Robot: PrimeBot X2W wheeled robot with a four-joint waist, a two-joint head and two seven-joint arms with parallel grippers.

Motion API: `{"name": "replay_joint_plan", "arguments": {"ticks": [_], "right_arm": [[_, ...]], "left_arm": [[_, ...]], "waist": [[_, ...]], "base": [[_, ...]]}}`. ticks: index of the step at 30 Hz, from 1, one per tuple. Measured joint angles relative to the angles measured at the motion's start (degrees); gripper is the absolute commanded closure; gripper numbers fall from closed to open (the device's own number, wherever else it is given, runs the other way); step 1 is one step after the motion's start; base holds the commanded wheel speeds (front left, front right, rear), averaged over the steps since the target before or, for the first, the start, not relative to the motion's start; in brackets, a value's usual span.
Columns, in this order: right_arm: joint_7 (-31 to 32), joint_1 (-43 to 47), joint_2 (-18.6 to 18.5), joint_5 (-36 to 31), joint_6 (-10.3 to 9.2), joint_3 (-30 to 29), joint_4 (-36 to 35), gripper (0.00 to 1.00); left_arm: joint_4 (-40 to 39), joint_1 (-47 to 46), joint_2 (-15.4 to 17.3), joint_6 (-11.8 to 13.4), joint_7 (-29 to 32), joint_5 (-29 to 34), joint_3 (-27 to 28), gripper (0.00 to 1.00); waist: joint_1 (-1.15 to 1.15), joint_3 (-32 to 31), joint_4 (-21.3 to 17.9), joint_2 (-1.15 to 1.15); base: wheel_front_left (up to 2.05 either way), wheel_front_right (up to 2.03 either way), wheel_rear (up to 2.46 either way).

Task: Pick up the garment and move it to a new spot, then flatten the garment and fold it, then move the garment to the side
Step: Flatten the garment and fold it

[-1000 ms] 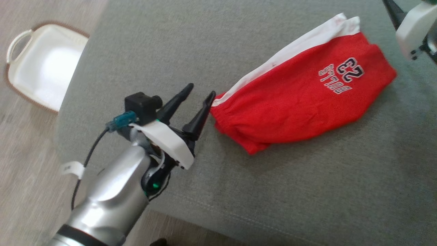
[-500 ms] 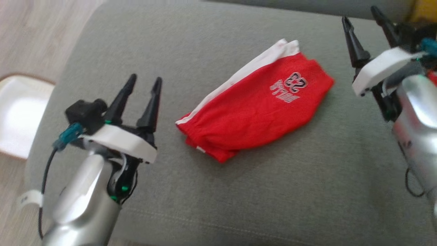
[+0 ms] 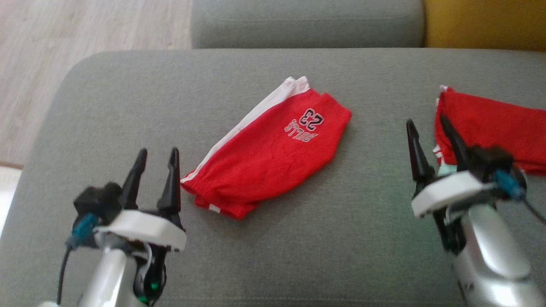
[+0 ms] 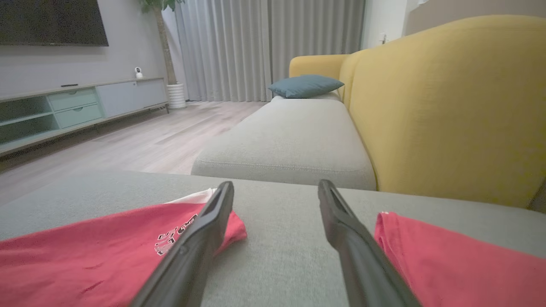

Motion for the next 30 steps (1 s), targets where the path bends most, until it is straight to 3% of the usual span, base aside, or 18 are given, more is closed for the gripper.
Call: {"name": "replay_joint_plan", "arguments": {"ticks": [9,20,27,30], "right_arm": [[1.43,11.55,4.8,-3.99,0.0,-6.05,-8.24,0.0],[5.97,12.76,5.58,-2.14,0.0,-7.19,-12.58,0.0],[15.5,11.93,5.89,22.37,0.0,-4.77,-12.28,0.0],[18.37,9.72,5.92,29.15,0.0,-4.93,-11.0,0.0]], "left_arm": [[-0.69,5.39,-2.41,-1.25,0.0,3.7,2.46,0.0],[-0.4,5.15,-3.33,-3.34,0.0,5.78,3.64,0.0],[1.26,4.55,-3.43,-4.25,0.0,6.97,2.24,0.0],[2.01,3.44,-3.56,-4.41,0.0,7.12,0.79,0.0]], "waist": [[0.0,-1.23,-3.23,0.0],[0.0,0.87,-1.55,0.0],[0.0,3.6,2.7,0.0],[0.0,5.08,4.91,0.0]], "base": [[0.0,0.0,0.0],[0.0,0.0,0.0],[0.0,0.0,0.0],[0.0,0.0,0.0]]}}
